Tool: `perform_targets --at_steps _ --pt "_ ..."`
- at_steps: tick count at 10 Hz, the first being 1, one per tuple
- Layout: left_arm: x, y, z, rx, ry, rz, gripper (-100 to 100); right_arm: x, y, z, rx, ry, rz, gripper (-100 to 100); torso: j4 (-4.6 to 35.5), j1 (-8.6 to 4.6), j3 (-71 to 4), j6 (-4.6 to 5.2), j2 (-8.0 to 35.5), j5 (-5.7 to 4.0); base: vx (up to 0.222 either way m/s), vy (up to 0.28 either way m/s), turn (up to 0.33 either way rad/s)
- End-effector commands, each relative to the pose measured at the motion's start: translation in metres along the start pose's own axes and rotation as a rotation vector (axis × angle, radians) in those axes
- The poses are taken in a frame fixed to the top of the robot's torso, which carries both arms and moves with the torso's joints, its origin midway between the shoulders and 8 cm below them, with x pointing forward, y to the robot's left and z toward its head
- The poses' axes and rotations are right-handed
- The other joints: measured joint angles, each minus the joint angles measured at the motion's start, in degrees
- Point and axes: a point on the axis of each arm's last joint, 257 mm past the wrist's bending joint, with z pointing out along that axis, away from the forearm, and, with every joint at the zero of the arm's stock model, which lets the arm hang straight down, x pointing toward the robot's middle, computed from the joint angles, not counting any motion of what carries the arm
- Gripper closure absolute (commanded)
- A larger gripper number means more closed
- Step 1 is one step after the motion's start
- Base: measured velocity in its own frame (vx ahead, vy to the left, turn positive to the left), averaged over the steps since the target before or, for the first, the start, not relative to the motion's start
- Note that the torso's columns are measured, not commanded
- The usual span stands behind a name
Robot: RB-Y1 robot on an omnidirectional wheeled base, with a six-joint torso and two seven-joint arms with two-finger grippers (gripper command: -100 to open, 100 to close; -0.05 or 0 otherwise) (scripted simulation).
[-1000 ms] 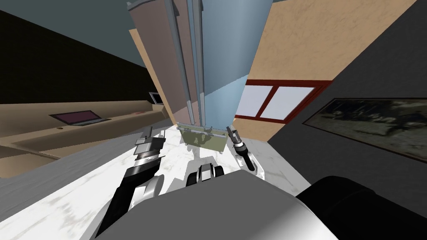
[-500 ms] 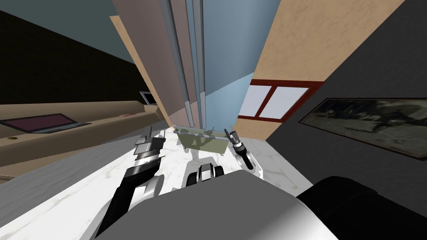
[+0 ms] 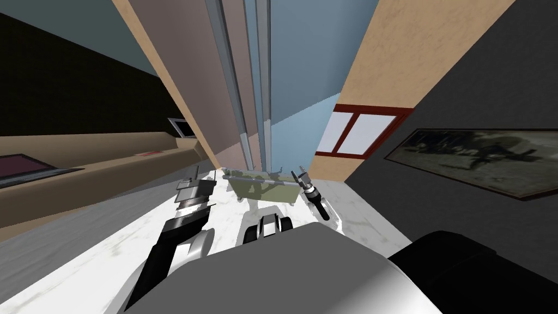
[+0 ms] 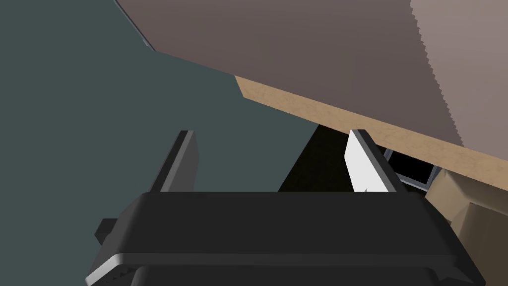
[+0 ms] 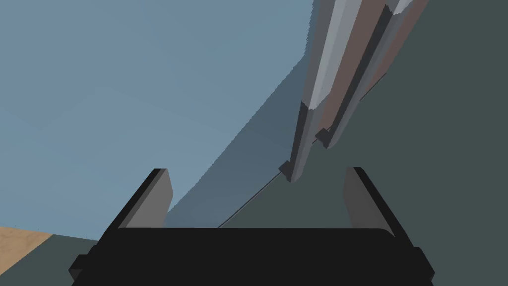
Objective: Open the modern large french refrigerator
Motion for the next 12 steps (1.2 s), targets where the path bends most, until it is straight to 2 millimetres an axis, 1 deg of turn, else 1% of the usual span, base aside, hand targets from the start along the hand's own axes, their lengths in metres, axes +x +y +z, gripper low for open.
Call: perform_targets --at_steps 1,2,3,4,5,6,7,8,9,10,11,12 --pt "0.000 0.000 0.000 0.000 0.000 0.000 0 0.013 -0.003 -0.004 -0.013 0.027 -0.081 -100 0.0 -0.02 0.0 0.02 -0.1 -0.01 0.096 0.079 -0.080" --pt "0.000 0.000 0.000 0.000 0.000 0.000 0 0.024 -0.004 -0.007 -0.025 0.050 -0.128 -100 0.0 0.01 0.0 -0.01 0.0 -0.01 0.091 0.127 -0.147" --pt "0.000 0.000 0.000 0.000 0.000 0.000 0 0.024 -0.004 -0.007 -0.025 0.050 -0.144 -100 0.0 0.19 0.0 0.01 0.0 0.04 0.090 0.102 -0.082" --pt "0.000 0.000 0.000 0.000 0.000 0.000 0 0.036 -0.006 -0.011 -0.038 0.072 -0.190 -100 0.0 0.07 0.0 -0.01 0.0 0.03 0.123 0.103 -0.143" --pt "0.000 0.000 0.000 0.000 0.000 0.000 0 0.036 -0.006 -0.011 -0.038 0.072 -0.205 -100 0.0 0.05 -0.1 0.01 -0.1 0.00 0.100 0.088 -0.080" --pt "0.000 0.000 0.000 0.000 0.000 0.000 0 0.047 -0.007 -0.014 -0.052 0.093 -0.250 -100 0.0 -0.02 0.0 -0.01 -0.1 -0.01 0.077 0.100 -0.123" --pt "0.000 0.000 0.000 0.000 0.000 0.000 0 0.047 -0.007 -0.014 -0.053 0.093 -0.265 -100 0.0 0.05 0.0 0.01 0.0 0.00 0.068 0.093 -0.101" --pt "0.000 0.000 0.000 0.000 0.000 0.000 0 0.059 -0.009 -0.018 -0.068 0.114 -0.309 -100 0.0 0.03 0.0 0.00 0.0 0.01 0.090 0.100 -0.148" --pt "0.000 0.000 0.000 0.000 0.000 0.000 0 0.059 -0.009 -0.018 -0.069 0.113 -0.322 -100 0.0 0.07 0.0 0.01 -0.1 0.01 0.068 0.080 -0.087" --pt "0.000 0.000 0.000 0.000 0.000 0.000 0 0.070 -0.009 -0.021 -0.085 0.133 -0.365 -100 0.0 0.00 0.0 -0.01 0.0 0.00 0.075 0.081 -0.169" --pt "0.000 0.000 0.000 0.000 0.000 0.000 0 0.070 -0.009 -0.021 -0.086 0.133 -0.377 -100 0.0 0.02 0.0 0.02 -0.1 0.00 0.061 0.076 -0.071" --pt "0.000 0.000 0.000 0.000 0.000 0.000 0 0.082 -0.010 -0.024 -0.103 0.151 -0.418 -100 0.0 0.02 0.0 -0.02 0.0 0.00 0.050 0.080 -0.140"
